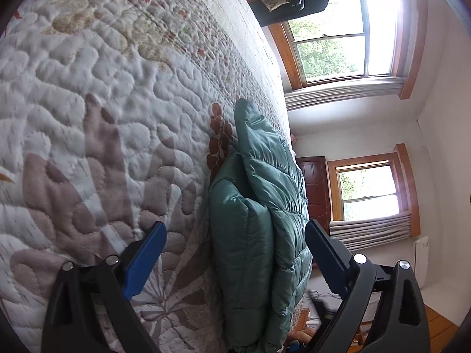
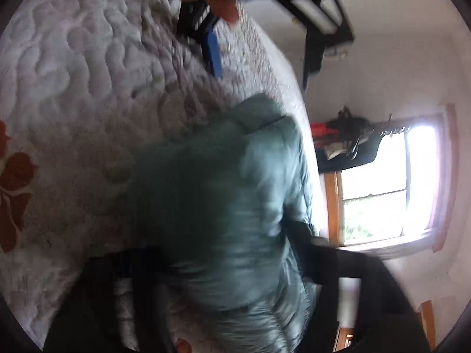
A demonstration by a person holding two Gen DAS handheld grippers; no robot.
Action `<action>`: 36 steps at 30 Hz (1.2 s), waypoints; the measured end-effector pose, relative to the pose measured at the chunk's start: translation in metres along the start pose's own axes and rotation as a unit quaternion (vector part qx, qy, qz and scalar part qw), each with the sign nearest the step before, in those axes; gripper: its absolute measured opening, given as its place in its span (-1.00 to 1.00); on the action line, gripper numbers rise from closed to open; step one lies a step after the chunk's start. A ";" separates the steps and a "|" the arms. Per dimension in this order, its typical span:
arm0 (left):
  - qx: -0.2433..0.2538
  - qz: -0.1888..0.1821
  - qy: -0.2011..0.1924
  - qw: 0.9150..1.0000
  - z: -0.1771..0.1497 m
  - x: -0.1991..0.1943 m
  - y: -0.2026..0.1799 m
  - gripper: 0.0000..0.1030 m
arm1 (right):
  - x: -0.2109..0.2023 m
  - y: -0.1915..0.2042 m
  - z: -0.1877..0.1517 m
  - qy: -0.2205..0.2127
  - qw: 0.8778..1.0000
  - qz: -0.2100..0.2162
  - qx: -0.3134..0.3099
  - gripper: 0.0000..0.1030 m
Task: Fold large clothes
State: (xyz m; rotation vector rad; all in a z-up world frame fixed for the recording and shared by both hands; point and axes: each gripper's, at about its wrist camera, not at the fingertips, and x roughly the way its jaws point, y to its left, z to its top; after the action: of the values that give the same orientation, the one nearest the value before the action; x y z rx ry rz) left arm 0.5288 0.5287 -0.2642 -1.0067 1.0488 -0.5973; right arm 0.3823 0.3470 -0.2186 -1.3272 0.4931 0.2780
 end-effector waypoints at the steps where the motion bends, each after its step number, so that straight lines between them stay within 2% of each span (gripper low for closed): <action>1: -0.003 -0.003 -0.001 1.000 0.001 -0.002 0.000 0.84 | -0.003 0.000 -0.002 -0.006 1.000 0.002 0.005 -0.28; 2: -0.006 -0.006 -0.002 1.000 0.002 -0.003 -0.001 0.84 | -0.006 -0.002 -0.004 -0.010 1.000 0.007 0.017 -0.36; 4: -0.008 -0.014 -0.002 1.000 0.004 -0.002 -0.004 0.84 | -0.013 -0.010 -0.008 -0.019 0.999 0.013 0.041 -0.41; 8: -0.005 -0.038 0.006 0.999 0.006 0.009 -0.017 0.85 | -0.017 -0.022 -0.009 -0.031 0.997 0.020 0.068 -0.42; 15: 0.005 -0.006 0.045 0.999 0.018 0.051 -0.039 0.82 | -0.024 -0.037 -0.012 -0.045 0.993 0.026 0.104 -0.43; 17: 0.005 0.023 0.055 0.998 0.023 0.063 -0.043 0.62 | -0.027 -0.039 -0.015 -0.050 0.992 0.028 0.113 -0.43; 18: -0.004 0.035 0.067 0.997 0.025 0.070 -0.043 0.32 | -0.027 -0.041 -0.015 -0.053 0.991 0.030 0.117 -0.43; 19: -0.004 0.042 0.077 0.996 0.027 0.075 -0.045 0.22 | -0.028 -0.041 -0.016 -0.055 0.991 0.031 0.120 -0.43; 21: 0.011 0.059 0.087 0.994 0.031 0.081 -0.053 0.14 | -0.029 -0.041 -0.018 -0.060 0.989 0.034 0.127 -0.43; 22: 0.013 0.062 0.090 0.994 0.032 0.083 -0.056 -0.01 | -0.029 -0.043 -0.019 -0.062 0.988 0.036 0.134 -0.43; 25: 0.023 0.079 0.095 0.992 0.036 0.086 -0.066 -0.27 | -0.029 -0.051 -0.027 -0.068 0.984 0.048 0.156 -0.47; 28: 0.028 0.093 0.093 0.991 0.037 0.085 -0.078 -0.39 | -0.029 -0.058 -0.030 -0.075 0.980 0.055 0.173 -0.49; 36: 0.046 0.141 0.092 0.985 0.043 0.087 -0.122 -0.51 | -0.040 -0.075 -0.035 -0.088 0.970 0.069 0.217 -0.52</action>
State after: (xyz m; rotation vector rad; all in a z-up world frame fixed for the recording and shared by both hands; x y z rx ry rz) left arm 0.6097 0.4208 -0.1854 -0.7144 1.2903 -0.5070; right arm 0.3756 0.2990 -0.1404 -0.8343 0.4654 0.3757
